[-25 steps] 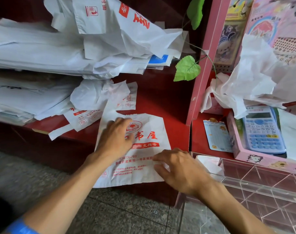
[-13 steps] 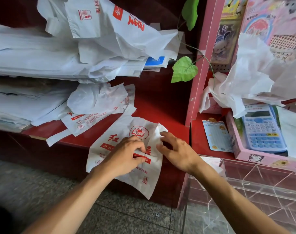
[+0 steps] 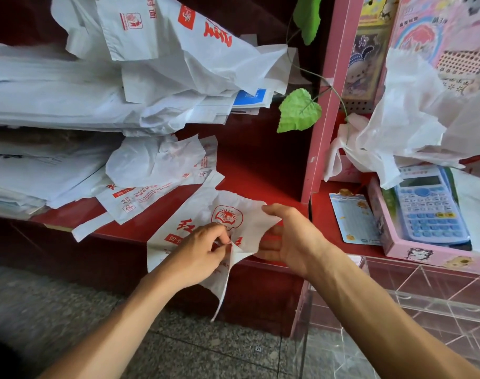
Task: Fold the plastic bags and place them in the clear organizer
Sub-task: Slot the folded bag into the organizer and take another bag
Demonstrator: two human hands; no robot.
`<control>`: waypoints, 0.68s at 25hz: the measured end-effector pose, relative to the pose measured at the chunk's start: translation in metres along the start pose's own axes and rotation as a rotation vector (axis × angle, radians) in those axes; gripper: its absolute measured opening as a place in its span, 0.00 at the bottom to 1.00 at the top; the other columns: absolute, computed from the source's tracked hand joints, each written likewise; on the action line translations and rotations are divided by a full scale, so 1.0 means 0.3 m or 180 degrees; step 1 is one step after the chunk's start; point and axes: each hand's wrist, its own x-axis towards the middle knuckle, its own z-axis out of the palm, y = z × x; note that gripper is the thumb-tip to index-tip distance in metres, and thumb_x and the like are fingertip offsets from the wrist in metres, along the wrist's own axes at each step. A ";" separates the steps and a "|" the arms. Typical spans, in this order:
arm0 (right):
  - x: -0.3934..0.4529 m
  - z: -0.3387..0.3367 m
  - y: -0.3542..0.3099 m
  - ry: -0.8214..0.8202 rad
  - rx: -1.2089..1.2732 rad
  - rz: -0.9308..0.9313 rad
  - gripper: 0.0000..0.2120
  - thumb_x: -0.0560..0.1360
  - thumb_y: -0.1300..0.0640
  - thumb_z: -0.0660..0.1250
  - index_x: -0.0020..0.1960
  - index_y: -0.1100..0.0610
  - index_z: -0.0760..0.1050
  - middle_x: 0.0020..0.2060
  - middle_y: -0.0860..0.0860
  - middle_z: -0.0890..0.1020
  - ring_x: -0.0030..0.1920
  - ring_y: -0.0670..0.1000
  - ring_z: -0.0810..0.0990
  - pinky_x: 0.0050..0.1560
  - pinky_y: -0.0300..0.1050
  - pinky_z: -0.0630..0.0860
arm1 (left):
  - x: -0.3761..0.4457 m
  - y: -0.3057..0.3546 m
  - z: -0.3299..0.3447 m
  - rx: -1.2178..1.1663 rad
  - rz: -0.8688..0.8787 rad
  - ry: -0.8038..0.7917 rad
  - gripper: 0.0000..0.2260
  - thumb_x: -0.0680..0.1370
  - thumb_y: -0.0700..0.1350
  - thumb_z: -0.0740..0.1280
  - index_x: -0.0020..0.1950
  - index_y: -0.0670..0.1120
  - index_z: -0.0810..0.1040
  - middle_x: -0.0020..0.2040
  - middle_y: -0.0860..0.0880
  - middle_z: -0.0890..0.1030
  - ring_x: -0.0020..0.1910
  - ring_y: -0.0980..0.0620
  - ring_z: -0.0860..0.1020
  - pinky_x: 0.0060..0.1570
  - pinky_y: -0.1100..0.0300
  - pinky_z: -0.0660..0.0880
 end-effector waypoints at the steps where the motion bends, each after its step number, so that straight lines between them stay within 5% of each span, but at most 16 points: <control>1: -0.004 0.002 0.006 -0.0046 -0.0142 0.0045 0.15 0.77 0.51 0.64 0.59 0.58 0.75 0.47 0.59 0.85 0.43 0.59 0.86 0.45 0.52 0.81 | -0.001 -0.002 0.001 0.0023 0.0019 -0.0006 0.04 0.80 0.42 0.64 0.47 0.50 0.73 0.55 0.56 0.78 0.56 0.58 0.75 0.51 0.64 0.71; 6: 0.012 -0.014 0.015 -0.0070 -0.0013 -0.0641 0.17 0.74 0.52 0.66 0.61 0.57 0.76 0.55 0.51 0.82 0.54 0.52 0.82 0.60 0.53 0.76 | -0.001 -0.017 0.008 0.0064 0.0122 -0.0037 0.04 0.80 0.43 0.65 0.45 0.50 0.74 0.57 0.59 0.77 0.60 0.61 0.72 0.55 0.63 0.69; 9: 0.024 -0.052 0.000 0.0028 -0.0382 -0.1373 0.33 0.68 0.53 0.68 0.73 0.48 0.68 0.71 0.40 0.70 0.71 0.42 0.67 0.72 0.46 0.64 | 0.001 -0.017 0.012 0.0182 0.0145 -0.0055 0.04 0.80 0.43 0.64 0.45 0.49 0.75 0.59 0.59 0.75 0.62 0.61 0.71 0.58 0.63 0.69; 13: 0.032 -0.050 -0.009 -0.0146 -0.0946 -0.1912 0.34 0.74 0.65 0.66 0.77 0.47 0.63 0.75 0.35 0.62 0.73 0.34 0.59 0.69 0.32 0.63 | 0.002 -0.005 0.019 0.0203 0.0212 0.0024 0.04 0.80 0.44 0.64 0.47 0.47 0.76 0.58 0.58 0.74 0.61 0.60 0.70 0.51 0.72 0.65; 17: 0.034 -0.056 0.047 0.1061 -0.2110 -0.2355 0.27 0.74 0.64 0.66 0.71 0.53 0.69 0.68 0.46 0.71 0.67 0.48 0.70 0.67 0.52 0.71 | 0.006 0.006 0.031 0.0203 0.0240 0.0016 0.05 0.81 0.50 0.64 0.54 0.52 0.75 0.58 0.60 0.73 0.61 0.61 0.69 0.54 0.66 0.66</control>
